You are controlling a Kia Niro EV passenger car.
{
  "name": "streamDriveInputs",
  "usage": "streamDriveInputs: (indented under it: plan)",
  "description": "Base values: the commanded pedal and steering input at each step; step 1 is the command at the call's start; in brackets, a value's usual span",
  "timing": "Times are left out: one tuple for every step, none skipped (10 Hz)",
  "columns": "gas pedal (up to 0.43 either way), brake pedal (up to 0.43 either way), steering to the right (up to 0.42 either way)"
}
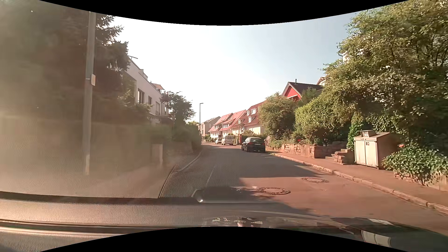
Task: Follow the waypoints while adhering to traffic rules and regulations
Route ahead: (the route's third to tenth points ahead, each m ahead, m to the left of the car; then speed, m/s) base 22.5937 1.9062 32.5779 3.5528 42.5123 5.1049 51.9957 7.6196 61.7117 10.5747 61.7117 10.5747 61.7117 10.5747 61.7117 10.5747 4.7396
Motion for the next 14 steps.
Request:
streamDriveInputs:
  plan:
    - [0.130,0.000,0.031]
    - [0.130,0.000,0.023]
    - [0.130,0.000,0.019]
    - [0.130,0.000,0.014]
    - [0.118,0.000,0.008]
    - [0.110,0.000,0.002]
    - [0.110,0.000,-0.001]
    - [0.087,0.000,-0.001]
    - [0.087,0.000,-0.003]
    - [0.087,0.000,-0.006]
    - [0.087,0.000,-0.008]
    - [0.087,0.000,-0.011]
    - [0.087,0.000,-0.013]
    - [0.087,0.000,-0.016]
